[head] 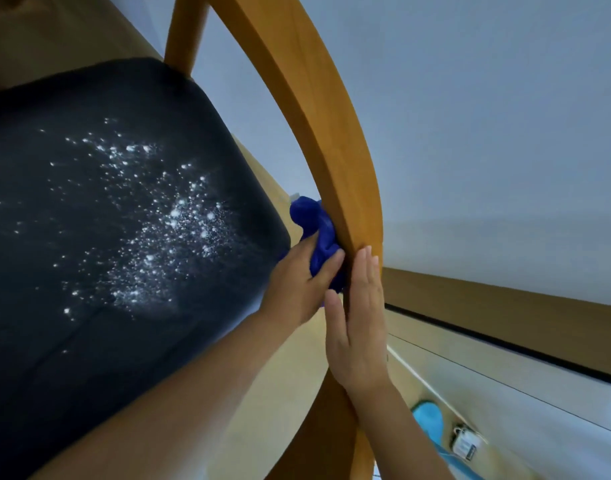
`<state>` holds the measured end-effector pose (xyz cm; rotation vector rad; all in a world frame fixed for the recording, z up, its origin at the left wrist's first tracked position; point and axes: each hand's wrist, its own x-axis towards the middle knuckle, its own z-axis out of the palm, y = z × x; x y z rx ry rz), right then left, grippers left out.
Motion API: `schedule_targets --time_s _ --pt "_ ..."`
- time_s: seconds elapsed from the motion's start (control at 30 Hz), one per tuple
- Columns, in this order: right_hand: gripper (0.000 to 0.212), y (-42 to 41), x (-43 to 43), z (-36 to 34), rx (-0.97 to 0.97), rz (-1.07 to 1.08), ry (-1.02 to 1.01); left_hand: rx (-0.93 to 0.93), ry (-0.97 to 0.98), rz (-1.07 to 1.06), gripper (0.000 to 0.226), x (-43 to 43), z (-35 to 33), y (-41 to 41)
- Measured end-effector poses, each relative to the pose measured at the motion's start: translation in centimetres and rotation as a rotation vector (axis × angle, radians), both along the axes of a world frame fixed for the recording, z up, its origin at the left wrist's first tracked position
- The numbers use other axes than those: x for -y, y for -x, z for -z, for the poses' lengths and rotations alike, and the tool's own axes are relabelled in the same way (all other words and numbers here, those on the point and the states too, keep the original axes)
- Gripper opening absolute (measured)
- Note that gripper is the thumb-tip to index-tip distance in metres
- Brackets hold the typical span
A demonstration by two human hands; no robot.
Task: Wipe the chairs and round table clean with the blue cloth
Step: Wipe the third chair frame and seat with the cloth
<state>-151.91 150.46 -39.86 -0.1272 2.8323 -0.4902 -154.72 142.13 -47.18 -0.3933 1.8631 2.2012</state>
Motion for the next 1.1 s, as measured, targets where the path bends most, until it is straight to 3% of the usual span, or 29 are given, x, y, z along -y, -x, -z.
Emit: schedule_targets --time_s 0.2,0.43,0.6,0.7,0.77,0.83,0.93,1.1 --pt "0.061 -0.3 -0.3 0.0 0.007 0.020 0.128 0.033 0.028 -0.086 0.034 -2.1 1.6 0.5" --pt "0.059 -0.3 -0.8 0.5 0.006 -0.006 0.147 0.306 0.270 -0.058 0.032 -2.9 6.4 1.8" --pt "0.060 -0.3 -1.0 0.7 -0.016 -0.011 0.109 0.403 0.071 -0.237 0.027 -3.9 2.8 0.7" --pt "0.060 -0.2 -1.1 0.6 -0.016 -0.007 0.117 0.271 -0.272 -0.308 0.015 -4.9 0.6 -1.6" --pt "0.058 -0.1 -1.1 0.5 -0.005 0.004 0.129 0.234 -0.348 -0.297 0.029 -5.8 1.1 -2.4" --pt "0.057 -0.2 -1.1 0.5 0.000 0.003 0.139 0.253 -0.260 -0.332 0.037 -6.2 1.9 -1.6" --pt "0.057 -0.2 -1.1 0.7 0.004 -0.003 0.144 0.210 -0.036 -0.396 0.024 -5.9 2.3 0.2" --pt "0.056 0.0 -1.1 0.8 0.036 0.001 0.127 0.395 0.219 -0.145 0.042 -3.9 5.4 2.7"
